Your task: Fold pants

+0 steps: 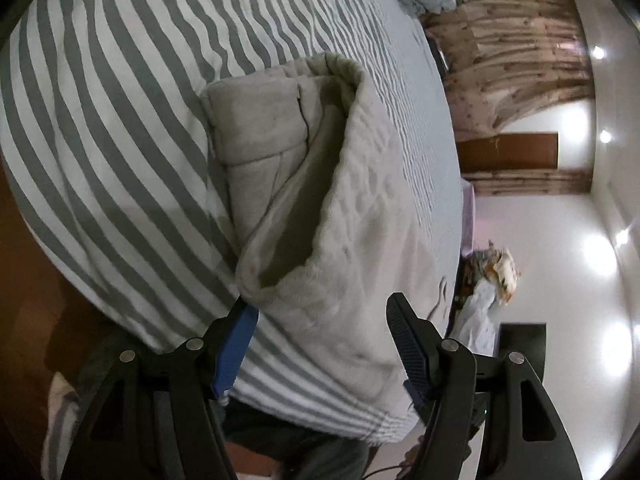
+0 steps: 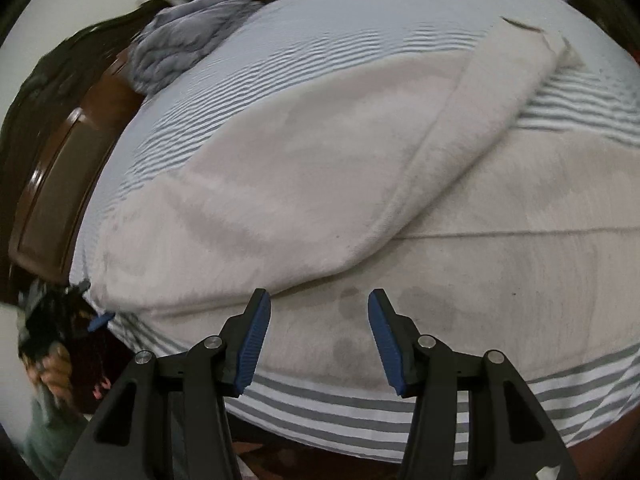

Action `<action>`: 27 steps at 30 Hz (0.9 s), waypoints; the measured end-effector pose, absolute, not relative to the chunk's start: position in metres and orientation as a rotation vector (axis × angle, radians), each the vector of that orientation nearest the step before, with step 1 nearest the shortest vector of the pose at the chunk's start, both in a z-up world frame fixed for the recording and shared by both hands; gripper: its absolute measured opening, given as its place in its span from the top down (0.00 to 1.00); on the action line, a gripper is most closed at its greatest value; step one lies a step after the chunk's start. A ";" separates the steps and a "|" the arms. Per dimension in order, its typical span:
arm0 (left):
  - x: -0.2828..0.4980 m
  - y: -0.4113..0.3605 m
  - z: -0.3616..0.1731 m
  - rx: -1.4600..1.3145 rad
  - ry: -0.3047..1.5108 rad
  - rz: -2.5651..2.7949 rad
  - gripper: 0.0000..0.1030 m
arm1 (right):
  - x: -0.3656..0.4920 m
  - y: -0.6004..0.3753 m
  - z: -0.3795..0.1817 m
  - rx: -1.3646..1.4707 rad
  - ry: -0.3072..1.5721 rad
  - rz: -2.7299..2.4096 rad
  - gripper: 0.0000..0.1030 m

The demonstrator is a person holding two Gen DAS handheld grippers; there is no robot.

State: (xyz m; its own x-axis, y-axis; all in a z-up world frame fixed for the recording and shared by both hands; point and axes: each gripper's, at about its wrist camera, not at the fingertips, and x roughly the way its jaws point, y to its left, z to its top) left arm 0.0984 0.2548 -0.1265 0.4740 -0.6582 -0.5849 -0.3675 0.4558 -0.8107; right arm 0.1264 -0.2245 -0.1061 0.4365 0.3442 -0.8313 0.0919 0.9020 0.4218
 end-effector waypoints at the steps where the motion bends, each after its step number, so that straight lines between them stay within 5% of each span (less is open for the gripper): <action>1: 0.099 0.254 -0.128 -1.149 1.119 -0.229 0.35 | 0.129 -0.225 -0.108 0.452 1.123 0.148 0.53; 3: 0.099 0.254 -0.128 -1.148 1.105 -0.209 0.38 | 0.137 -0.230 -0.112 0.459 1.132 0.102 0.53; 5: 0.097 0.250 -0.127 -1.123 1.089 -0.182 0.58 | 0.146 -0.236 -0.117 0.471 1.139 0.049 0.52; 16: 0.106 0.234 -0.102 -1.066 1.034 -0.190 0.71 | 0.219 -0.254 -0.134 0.410 1.168 -0.225 0.55; 19: 0.112 0.234 -0.098 -1.061 1.033 -0.193 0.71 | 0.232 -0.264 -0.134 0.403 1.162 -0.284 0.70; 21: 0.114 0.235 -0.097 -1.057 1.033 -0.195 0.72 | 0.236 -0.273 -0.134 0.404 1.165 -0.291 0.88; 27: 0.137 0.237 -0.082 -1.045 1.041 -0.193 0.75 | 0.226 -0.290 -0.104 0.443 1.077 -0.218 0.93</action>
State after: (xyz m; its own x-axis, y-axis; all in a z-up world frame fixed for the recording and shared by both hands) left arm 0.1367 0.2374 -0.0817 0.5353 -0.5799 -0.6141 -0.3217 0.5323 -0.7831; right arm 0.2262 -0.2898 -0.1045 0.4635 0.0413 -0.8851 0.3825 0.8917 0.2420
